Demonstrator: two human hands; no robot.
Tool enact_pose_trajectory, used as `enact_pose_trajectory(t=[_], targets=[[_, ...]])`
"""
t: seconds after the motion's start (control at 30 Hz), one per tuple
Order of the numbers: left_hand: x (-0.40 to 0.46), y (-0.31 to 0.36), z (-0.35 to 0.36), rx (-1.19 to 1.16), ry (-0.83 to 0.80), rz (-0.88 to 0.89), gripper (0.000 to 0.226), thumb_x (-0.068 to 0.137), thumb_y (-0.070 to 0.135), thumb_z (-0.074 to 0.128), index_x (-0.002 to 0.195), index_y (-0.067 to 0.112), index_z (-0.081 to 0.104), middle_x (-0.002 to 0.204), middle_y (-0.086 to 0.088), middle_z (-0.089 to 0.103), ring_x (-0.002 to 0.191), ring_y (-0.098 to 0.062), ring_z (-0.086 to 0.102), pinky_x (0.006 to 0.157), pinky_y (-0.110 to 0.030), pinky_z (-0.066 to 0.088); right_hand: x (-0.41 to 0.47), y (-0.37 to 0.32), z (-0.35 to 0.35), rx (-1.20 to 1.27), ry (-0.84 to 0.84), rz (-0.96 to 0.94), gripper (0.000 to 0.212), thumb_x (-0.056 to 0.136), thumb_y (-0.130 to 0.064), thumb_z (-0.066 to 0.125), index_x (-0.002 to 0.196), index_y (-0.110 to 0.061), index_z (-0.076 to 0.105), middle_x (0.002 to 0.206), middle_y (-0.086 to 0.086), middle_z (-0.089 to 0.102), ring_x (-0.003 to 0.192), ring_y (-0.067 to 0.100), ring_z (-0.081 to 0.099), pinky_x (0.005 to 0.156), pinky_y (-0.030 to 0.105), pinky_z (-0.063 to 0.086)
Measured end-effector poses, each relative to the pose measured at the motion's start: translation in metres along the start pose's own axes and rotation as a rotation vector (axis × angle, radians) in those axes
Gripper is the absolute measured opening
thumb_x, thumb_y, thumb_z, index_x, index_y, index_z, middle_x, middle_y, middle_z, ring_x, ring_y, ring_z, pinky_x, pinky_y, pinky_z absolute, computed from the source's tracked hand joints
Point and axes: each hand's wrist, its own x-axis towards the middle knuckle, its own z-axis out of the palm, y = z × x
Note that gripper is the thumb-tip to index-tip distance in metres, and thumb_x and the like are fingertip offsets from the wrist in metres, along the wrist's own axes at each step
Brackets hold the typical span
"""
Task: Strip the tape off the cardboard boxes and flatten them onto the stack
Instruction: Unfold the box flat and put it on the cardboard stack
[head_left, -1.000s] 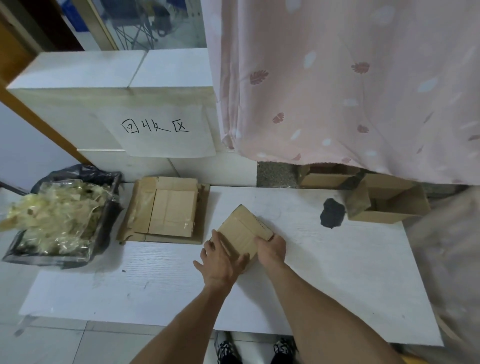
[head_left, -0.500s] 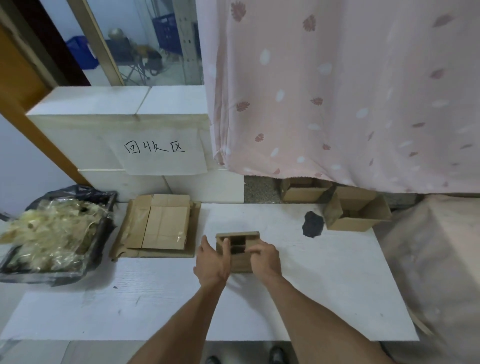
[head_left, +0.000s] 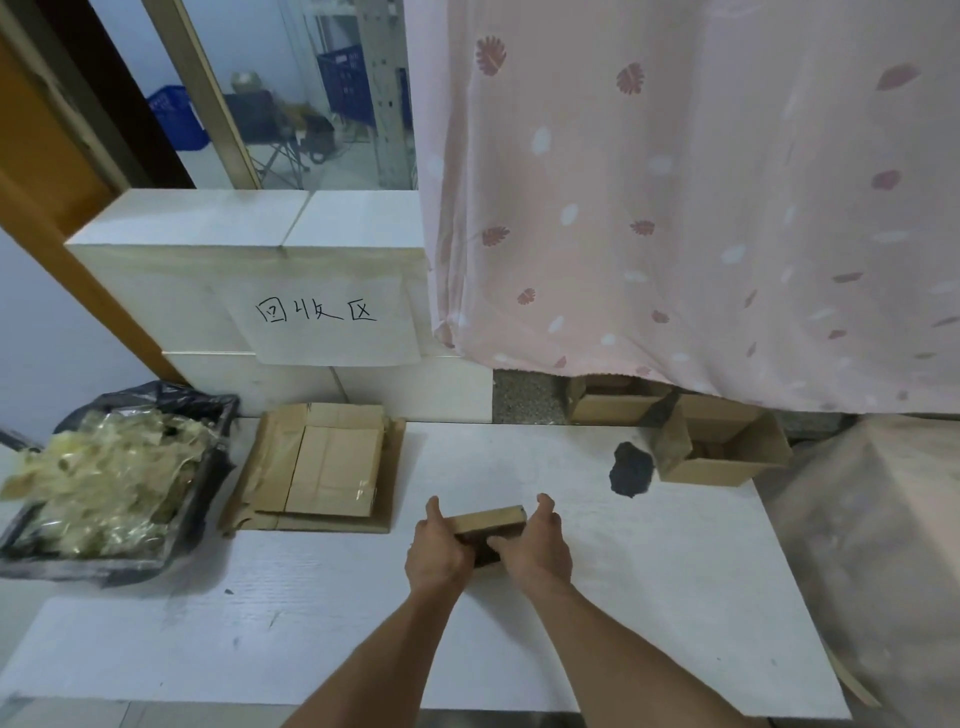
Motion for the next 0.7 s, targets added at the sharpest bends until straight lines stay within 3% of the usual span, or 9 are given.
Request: enact_pose_trajectory(t=[0.13, 0.3, 0.47, 0.57, 0.6, 0.7], targets=[[0.007, 0.003, 0.000, 0.032, 0.013, 0.045, 0.083, 0.083, 0.017, 0.061, 0.150, 0.029, 0.015, 0.131, -0.004, 0.047, 0.102, -0.031, 0.061, 0.086, -0.042, 0.052, 0.004, -0.005, 0.005, -0.133, -0.009, 0.003, 0.090, 0.078, -0.027, 0.077, 0.145, -0.021, 0.017, 0.129, 0.004, 0.048, 0.109, 0.028, 0.060, 0.084, 0.036, 0.053], [0.010, -0.002, -0.009, -0.060, 0.053, 0.196, 0.093, 0.076, 0.024, 0.074, 0.151, 0.031, 0.021, 0.153, 0.003, 0.030, 0.117, -0.030, 0.057, 0.093, -0.042, 0.049, 0.005, -0.015, 0.005, -0.001, -0.007, -0.036, 0.088, 0.078, -0.026, 0.070, 0.147, -0.027, 0.015, 0.134, 0.002, 0.047, 0.113, 0.033, 0.058, 0.086, 0.037, 0.047], [0.008, -0.006, -0.021, -0.097, -0.113, 0.274, 0.084, 0.079, 0.026, 0.070, 0.151, 0.029, 0.027, 0.155, 0.000, 0.025, 0.131, -0.026, 0.045, 0.106, -0.040, 0.043, 0.007, -0.016, 0.001, 0.051, -0.148, 0.044, 0.082, 0.083, -0.028, 0.059, 0.149, -0.029, 0.011, 0.126, 0.002, 0.054, 0.112, 0.028, 0.056, 0.090, 0.035, 0.048], [0.003, -0.009, -0.029, -0.140, -0.191, 0.335, 0.078, 0.084, 0.024, 0.067, 0.151, 0.024, 0.027, 0.148, -0.012, 0.036, 0.126, -0.030, 0.048, 0.108, -0.043, 0.043, 0.008, -0.015, -0.003, 0.147, -0.177, 0.101, 0.083, 0.086, -0.023, 0.060, 0.149, -0.024, 0.007, 0.108, -0.001, 0.055, 0.101, 0.025, 0.056, 0.085, 0.033, 0.048], [0.001, -0.009, -0.031, -0.165, -0.181, 0.342, 0.073, 0.087, 0.021, 0.065, 0.150, 0.023, 0.027, 0.145, -0.016, 0.040, 0.124, -0.032, 0.050, 0.108, -0.044, 0.044, 0.006, -0.014, -0.003, 0.191, -0.184, 0.133, 0.082, 0.088, -0.021, 0.058, 0.150, -0.021, 0.004, 0.108, 0.000, 0.055, 0.101, 0.025, 0.055, 0.084, 0.033, 0.046], [-0.005, -0.009, -0.035, -0.327, -0.069, 0.274, 0.056, 0.096, 0.007, 0.053, 0.147, 0.021, 0.035, 0.148, -0.011, 0.043, 0.131, -0.030, 0.048, 0.110, -0.044, 0.043, 0.002, -0.012, -0.009, 0.253, -0.153, 0.229, 0.069, 0.097, -0.011, 0.041, 0.153, -0.016, 0.000, 0.143, 0.013, 0.044, 0.123, 0.033, 0.050, 0.096, 0.036, 0.042]])
